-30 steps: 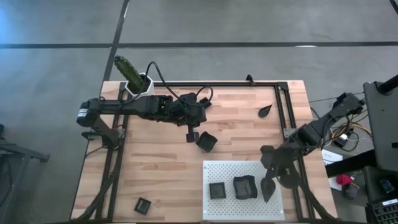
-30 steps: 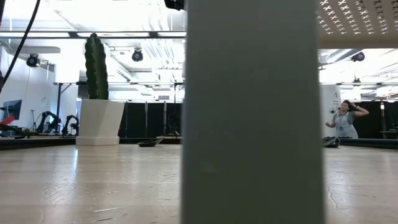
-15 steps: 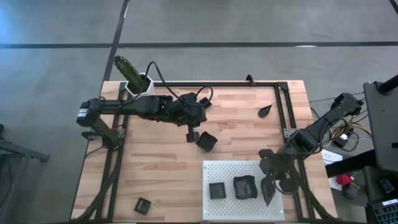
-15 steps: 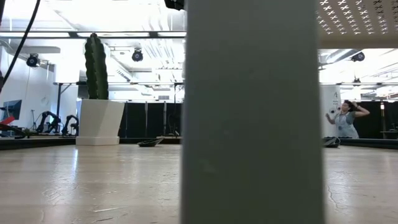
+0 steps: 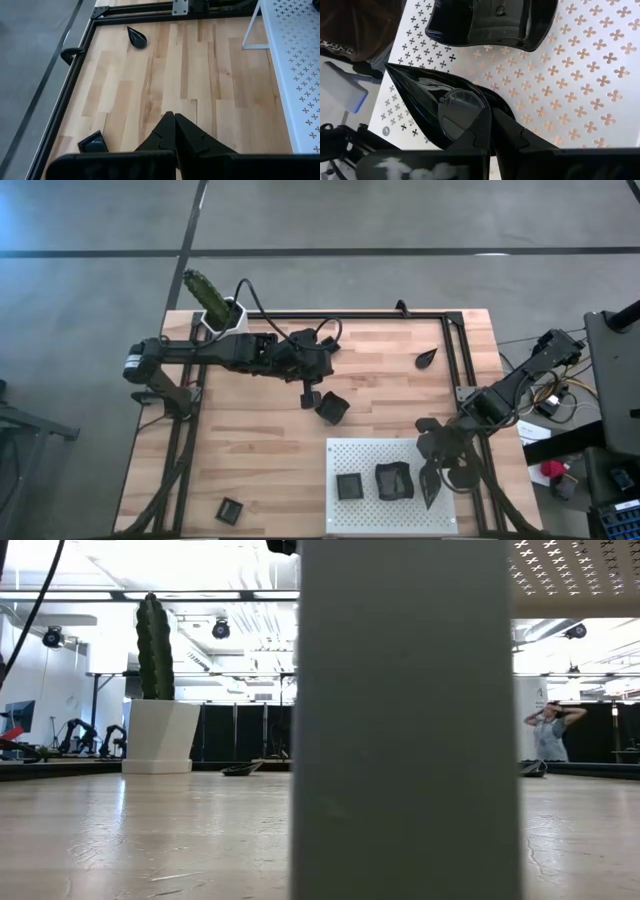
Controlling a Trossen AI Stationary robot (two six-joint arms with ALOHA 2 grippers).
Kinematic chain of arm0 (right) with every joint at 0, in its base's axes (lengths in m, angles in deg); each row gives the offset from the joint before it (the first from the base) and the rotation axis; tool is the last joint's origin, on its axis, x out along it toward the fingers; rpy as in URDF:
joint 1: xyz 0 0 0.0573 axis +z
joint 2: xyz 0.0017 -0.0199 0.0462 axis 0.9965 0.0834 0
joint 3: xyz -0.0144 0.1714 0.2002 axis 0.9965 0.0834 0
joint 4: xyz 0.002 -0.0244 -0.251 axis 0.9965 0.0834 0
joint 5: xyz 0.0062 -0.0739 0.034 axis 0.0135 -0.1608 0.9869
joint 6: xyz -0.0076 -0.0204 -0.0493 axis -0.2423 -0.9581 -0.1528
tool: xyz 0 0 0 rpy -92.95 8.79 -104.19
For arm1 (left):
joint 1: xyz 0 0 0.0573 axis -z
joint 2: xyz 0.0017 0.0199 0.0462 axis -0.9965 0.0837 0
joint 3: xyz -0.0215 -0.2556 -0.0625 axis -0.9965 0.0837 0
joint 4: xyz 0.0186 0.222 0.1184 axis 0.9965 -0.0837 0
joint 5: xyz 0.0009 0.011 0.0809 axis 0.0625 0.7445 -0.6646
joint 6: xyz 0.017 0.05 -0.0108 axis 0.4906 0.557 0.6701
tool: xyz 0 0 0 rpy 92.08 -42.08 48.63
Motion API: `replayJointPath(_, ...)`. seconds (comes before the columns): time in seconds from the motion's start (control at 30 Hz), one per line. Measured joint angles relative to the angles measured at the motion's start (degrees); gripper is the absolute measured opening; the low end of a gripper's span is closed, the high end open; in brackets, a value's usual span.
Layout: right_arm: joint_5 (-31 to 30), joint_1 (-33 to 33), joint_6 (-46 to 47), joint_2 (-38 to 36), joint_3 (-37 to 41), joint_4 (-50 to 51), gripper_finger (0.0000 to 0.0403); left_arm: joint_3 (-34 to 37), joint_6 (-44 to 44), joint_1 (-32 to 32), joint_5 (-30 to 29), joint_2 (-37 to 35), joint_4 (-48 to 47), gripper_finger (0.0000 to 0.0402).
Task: Pick & Place Mini shaped plates
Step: Stack the drop-shaped plate on top of the drop-shaped plate on the shelf
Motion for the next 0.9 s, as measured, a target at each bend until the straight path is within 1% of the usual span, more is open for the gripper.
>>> replayJointPath(0.17,-0.18,0.00,-0.28,-0.02,0.00,0.15,0.0009,0.00,-0.01,0.00,0.00,0.00,0.10,0.0000)
replayJointPath(0.33,-2.71,0.00,-0.47,0.00,0.00,0.45,0.0009,0.00,-0.12,0.00,0.00,0.00,0.10,0.0000)
replayJointPath(0.53,-2.75,0.00,-0.39,0.00,0.00,2.98,0.0009,0.00,-0.17,0.00,0.00,0.00,0.09,0.0000)
replayJointPath(0.9,-2.52,0.00,-0.68,0.00,-0.02,2.93,0.0009,0.00,-0.25,0.00,0.00,0.00,0.10,0.0000)
